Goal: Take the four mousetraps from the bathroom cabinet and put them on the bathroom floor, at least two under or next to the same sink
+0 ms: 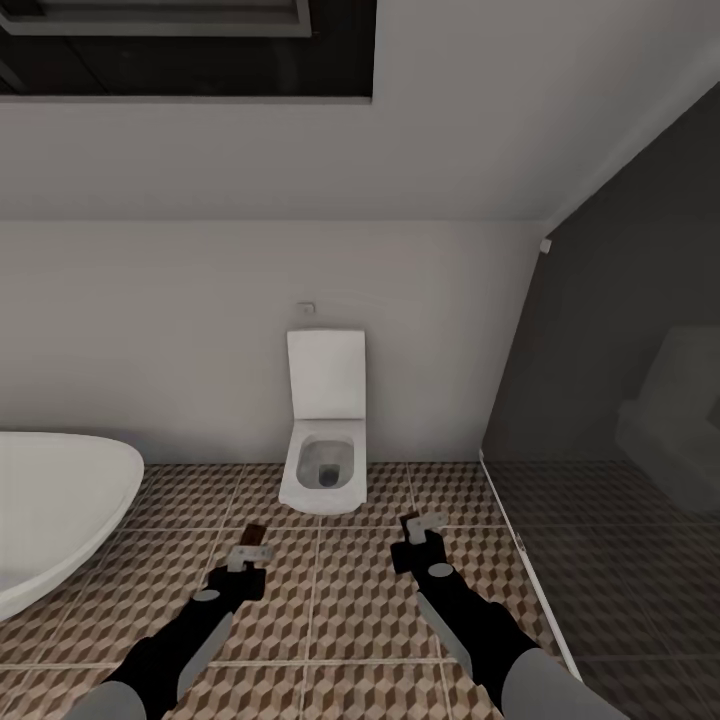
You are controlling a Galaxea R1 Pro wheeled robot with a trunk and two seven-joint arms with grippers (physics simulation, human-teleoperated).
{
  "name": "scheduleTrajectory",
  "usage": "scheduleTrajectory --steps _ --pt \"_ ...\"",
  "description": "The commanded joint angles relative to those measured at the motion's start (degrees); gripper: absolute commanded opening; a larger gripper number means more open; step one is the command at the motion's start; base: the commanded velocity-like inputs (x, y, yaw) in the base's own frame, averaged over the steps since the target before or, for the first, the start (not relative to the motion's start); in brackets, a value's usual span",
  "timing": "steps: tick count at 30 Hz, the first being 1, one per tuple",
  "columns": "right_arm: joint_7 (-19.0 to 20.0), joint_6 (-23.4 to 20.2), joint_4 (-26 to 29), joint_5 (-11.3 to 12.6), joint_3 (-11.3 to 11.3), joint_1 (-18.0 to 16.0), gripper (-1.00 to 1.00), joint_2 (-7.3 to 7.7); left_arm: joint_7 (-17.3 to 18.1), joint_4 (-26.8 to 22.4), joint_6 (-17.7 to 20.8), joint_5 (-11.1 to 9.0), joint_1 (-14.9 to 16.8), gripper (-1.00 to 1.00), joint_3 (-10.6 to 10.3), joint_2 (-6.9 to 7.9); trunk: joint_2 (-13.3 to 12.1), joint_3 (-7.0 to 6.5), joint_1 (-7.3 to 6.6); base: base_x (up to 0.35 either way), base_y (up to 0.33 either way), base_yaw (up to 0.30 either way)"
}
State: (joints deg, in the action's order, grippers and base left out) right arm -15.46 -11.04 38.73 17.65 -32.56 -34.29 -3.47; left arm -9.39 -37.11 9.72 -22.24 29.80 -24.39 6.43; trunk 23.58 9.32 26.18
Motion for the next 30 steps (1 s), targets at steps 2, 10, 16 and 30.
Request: scheduleTrajectory --steps 2,10,16,30 --pt "-0.44 -0.01 0.11 0.45 -0.31 -0.07 -1.00 0.00 -0.72 -0.16 -0.07 -0.35 0.05 -1.00 -0.67 0.09 0.95 0.49 0.48 0.000 0.000 0.000" --pt "-0.50 1.01 0.12 0.48 -0.34 -0.07 -1.00 -0.04 -0.72 -0.08 -0.23 -0.35 0.05 -1.00 -0.82 0.08 4.15 1.92 2.24 0.000 0.000 0.000" --pt "-0.49 0.99 0.12 0.52 -0.32 -0.07 -1.00 -0.04 -0.72 -0.07 -0.23 -0.35 0.06 -1.00 -0.83 0.08 6.56 3.00 3.55 0.000 0.000 0.000" --pt "-0.45 0.97 0.12 0.54 -0.38 -0.07 -1.00 -0.11 -0.72 -0.07 -0.23 -0.35 0.07 -1.00 -0.81 0.08 12.18 5.51 6.63 0.000 0.000 0.000"
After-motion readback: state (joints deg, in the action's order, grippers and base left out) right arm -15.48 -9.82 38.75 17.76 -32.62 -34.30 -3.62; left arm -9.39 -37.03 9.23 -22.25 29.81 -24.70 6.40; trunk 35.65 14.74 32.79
